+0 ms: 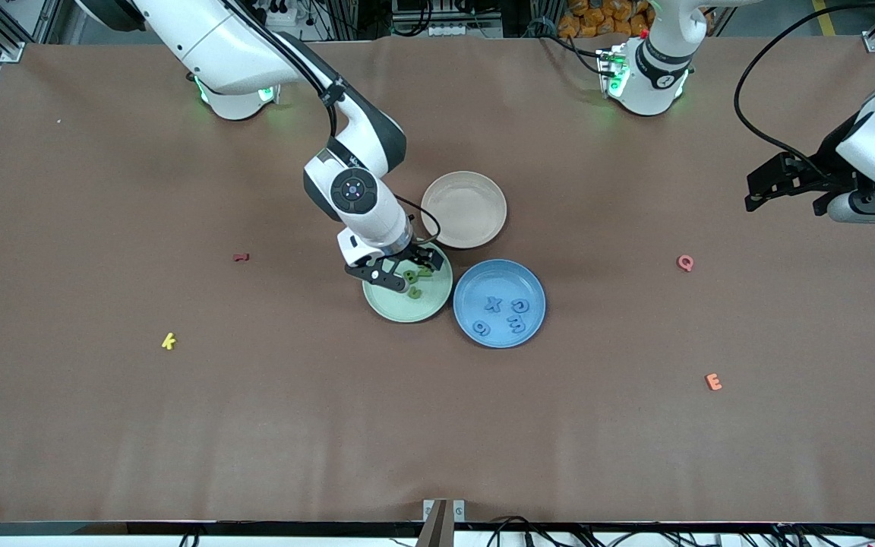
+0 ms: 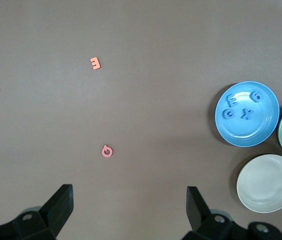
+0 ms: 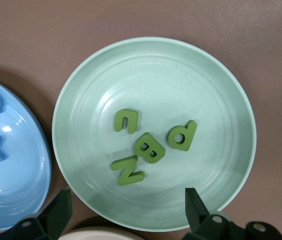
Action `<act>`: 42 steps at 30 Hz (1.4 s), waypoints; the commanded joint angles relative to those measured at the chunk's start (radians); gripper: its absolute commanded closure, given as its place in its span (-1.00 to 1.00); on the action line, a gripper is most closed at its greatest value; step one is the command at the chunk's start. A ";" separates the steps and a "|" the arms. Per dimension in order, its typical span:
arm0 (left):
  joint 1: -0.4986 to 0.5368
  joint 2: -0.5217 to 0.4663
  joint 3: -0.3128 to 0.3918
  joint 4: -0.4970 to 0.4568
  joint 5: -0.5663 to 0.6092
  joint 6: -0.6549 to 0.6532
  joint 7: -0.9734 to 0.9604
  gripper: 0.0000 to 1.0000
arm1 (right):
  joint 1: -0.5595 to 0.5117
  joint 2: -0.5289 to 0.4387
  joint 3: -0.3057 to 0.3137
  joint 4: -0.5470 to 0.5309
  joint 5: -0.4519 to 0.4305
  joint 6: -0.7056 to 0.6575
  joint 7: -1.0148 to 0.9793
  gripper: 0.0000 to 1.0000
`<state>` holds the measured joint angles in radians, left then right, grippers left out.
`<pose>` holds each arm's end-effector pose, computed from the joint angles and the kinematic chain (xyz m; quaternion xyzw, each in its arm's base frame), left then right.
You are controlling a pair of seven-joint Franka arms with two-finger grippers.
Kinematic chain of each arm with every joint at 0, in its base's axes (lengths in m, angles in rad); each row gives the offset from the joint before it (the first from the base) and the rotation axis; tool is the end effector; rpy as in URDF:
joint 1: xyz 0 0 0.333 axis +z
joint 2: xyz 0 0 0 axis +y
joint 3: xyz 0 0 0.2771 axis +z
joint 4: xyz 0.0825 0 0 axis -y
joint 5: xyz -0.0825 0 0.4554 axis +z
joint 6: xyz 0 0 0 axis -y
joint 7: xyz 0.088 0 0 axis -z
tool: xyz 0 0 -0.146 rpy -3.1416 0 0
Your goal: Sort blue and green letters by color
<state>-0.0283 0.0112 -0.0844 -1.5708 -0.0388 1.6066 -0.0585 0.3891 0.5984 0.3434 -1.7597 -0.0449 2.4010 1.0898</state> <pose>0.6288 -0.0765 0.5429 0.9994 -0.0266 0.0106 0.0208 0.5258 0.4699 0.1318 -0.9775 0.1921 0.0382 0.0788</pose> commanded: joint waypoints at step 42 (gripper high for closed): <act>-0.001 0.003 -0.026 0.005 0.049 0.050 0.019 -1.00 | -0.286 -0.644 -0.153 0.009 0.010 -0.602 -0.680 -1.00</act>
<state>-0.0298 0.0126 -0.1029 -1.5710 -0.0260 1.6460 -0.0585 0.1348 0.0123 0.1949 -1.7449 -0.0459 1.8401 0.4921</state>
